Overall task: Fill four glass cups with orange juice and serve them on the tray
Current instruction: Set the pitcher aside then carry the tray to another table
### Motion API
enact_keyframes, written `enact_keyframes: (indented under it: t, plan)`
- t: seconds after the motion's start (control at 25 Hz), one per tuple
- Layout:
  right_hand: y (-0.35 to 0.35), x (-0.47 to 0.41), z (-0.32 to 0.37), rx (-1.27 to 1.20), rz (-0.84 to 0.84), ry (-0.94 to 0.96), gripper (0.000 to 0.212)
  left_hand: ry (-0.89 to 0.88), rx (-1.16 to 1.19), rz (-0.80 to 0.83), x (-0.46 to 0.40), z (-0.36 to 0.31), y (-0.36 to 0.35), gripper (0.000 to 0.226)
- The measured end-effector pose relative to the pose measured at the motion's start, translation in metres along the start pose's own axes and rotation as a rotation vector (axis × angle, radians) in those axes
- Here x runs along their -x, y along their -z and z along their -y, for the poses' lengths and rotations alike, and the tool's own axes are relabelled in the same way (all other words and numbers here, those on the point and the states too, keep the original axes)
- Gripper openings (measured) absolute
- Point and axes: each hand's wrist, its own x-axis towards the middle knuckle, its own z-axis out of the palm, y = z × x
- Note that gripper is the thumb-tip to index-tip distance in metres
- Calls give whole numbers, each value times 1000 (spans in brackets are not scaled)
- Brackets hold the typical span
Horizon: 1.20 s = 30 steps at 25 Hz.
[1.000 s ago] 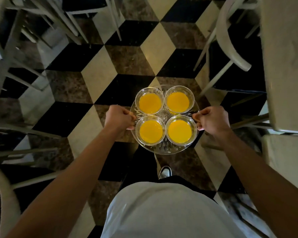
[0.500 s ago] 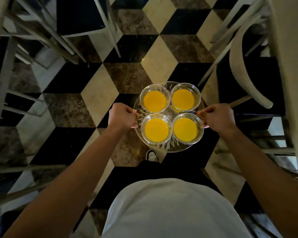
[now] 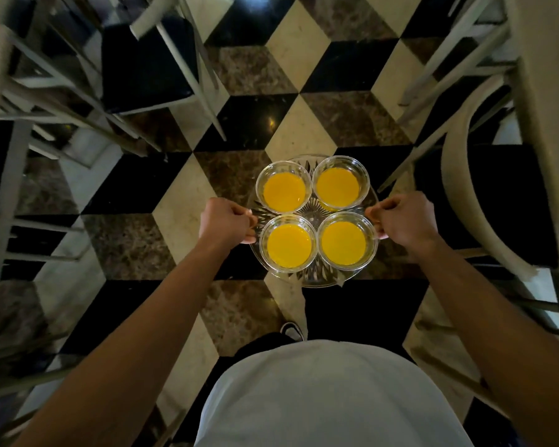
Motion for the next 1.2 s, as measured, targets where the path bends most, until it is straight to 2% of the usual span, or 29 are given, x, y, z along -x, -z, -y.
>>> enact_keyframes:
  t: [0.32,0.76,1.08,1.2]
  plan:
    - [36,-119,76,29,17,50,17,18,-16,1,-85,-111,-21,27]
    - [84,-265,172,-6,-11,26,17,-41,-89,-2,-197,-266,-56,17]
    - [106,-363,236,9,-74,-17,23,-97,-104,92,-303,-369,-77,8]
    - [110,-403,257,2,-98,-37,17,-118,-105,132,-343,-411,-84,9]
